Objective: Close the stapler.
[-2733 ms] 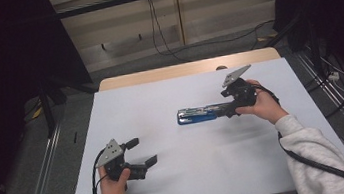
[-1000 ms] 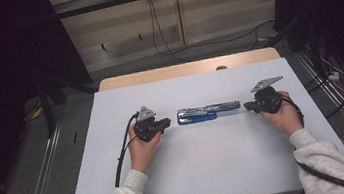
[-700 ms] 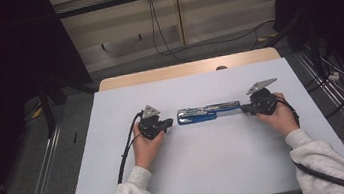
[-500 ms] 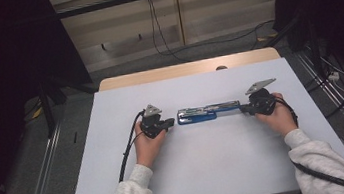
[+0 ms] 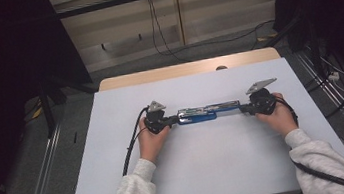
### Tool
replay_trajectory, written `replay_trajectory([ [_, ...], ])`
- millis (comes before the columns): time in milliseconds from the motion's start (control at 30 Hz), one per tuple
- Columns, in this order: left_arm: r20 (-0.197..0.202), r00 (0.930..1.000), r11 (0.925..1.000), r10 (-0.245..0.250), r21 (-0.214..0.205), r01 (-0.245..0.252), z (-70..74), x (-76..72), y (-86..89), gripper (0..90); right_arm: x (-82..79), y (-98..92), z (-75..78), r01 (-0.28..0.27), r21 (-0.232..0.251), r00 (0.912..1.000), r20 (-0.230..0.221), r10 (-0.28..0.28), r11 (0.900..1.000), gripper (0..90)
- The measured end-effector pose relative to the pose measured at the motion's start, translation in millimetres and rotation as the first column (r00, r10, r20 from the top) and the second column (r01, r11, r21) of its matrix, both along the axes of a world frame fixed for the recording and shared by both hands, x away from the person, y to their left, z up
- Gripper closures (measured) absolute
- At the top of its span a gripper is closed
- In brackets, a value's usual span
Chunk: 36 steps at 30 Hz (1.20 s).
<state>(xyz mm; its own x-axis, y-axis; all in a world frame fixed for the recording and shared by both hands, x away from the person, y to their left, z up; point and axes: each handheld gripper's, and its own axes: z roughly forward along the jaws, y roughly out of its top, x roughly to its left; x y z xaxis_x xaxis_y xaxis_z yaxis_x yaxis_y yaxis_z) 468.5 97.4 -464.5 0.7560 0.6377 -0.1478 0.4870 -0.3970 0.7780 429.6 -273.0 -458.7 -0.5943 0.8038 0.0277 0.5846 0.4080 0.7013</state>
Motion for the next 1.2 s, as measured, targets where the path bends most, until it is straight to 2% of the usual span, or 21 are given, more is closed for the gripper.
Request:
replay_trajectory([
  [100, -0.023, 0.9996, 0.9998, -0.017, 0.011, 0.017, -0.2, -1.2, 1.8, 90.0, 0.1, 0.9, 0.4, 0.001, -0.004, 1.0, -0.002, -0.001, 1.0, 90.0],
  [200, -0.027, 0.9996, 0.9999, -0.011, 0.01, 0.012, -1.1, -1.2, 2.1, 89.7, 1.1, 0.9, 0.6, -0.005, -0.007, 1.0, -0.001, 0.005, 1.0, 90.0],
  [300, -0.027, 0.9996, 0.9996, -0.012, 0.027, 0.013, -0.9, -1.1, 1.8, 89.8, 1.5, 1.8, 1.1, -0.001, -0.007, 1.0, 0.001, 0.001, 1.0, 90.0],
  [367, -0.027, 0.9996, 0.9995, -0.012, 0.028, 0.012, -0.9, -1.0, 1.8, 89.7, 1.5, 2.9, 1.8, -0.007, 0.004, 1.0, 0.0, 0.007, 1.0, 90.0],
  [433, -0.008, 1.0, 0.9994, -0.002, 0.036, 0.003, -1.4, -1.6, 0.1, 89.7, 0.8, 4.5, 3.7, -0.013, 0.01, 0.9999, 0.005, 0.013, 0.9999, 90.0],
  [533, -0.018, 0.9998, 0.9993, -0.002, 0.037, 0.002, -1.2, -1.4, 0.2, 89.6, 1.4, 5.1, 7.5, -0.009, 0.038, 0.9997, 0.025, 0.008, 0.9992, 90.0],
  [700, -0.007, 1.0, 0.9991, 0.005, 0.042, -0.004, -1.4, -1.8, -0.3, 88.7, 1.4, 7.0, 13.0, -0.024, 0.066, 0.9983, 0.055, 0.02, 0.9976, 90.0],
  [833, -0.016, 0.9999, 0.9994, 0.005, 0.034, -0.005, -1.1, -1.6, 0.8, 87.0, 2.0, 10.8, 14.4, -0.033, 0.062, 0.9977, 0.061, 0.029, 0.9975, 89.6],
  [1000, -0.015, 0.9999, 0.9995, 0.007, 0.031, -0.006, -0.8, -1.5, 1.9, 85.0, 2.8, 14.0, 13.7, -0.039, 0.066, 0.9979, 0.054, 0.036, 0.9971, 79.6],
  [1100, -0.022, 0.9996, 0.9998, 0.019, -0.005, -0.019, -0.4, -1.9, 4.5, 81.8, 2.1, 16.7, 13.5, -0.048, 0.071, 0.9978, 0.048, 0.045, 0.9963, 73.4],
  [1133, -0.02, 0.9996, 0.9998, 0.02, -0.004, -0.02, -0.3, -1.9, 5.8, 80.8, 1.6, 17.8, 13.5, -0.045, 0.063, 0.9979, 0.049, 0.042, 0.997, 71.2],
  [1200, -0.031, 0.9992, 0.9997, 0.025, -0.007, -0.025, 0.1, -2.3, 8.0, 74.7, -0.1, 19.4, 13.9, -0.059, 0.069, 0.9973, 0.048, 0.056, 0.9958, 67.4],
])
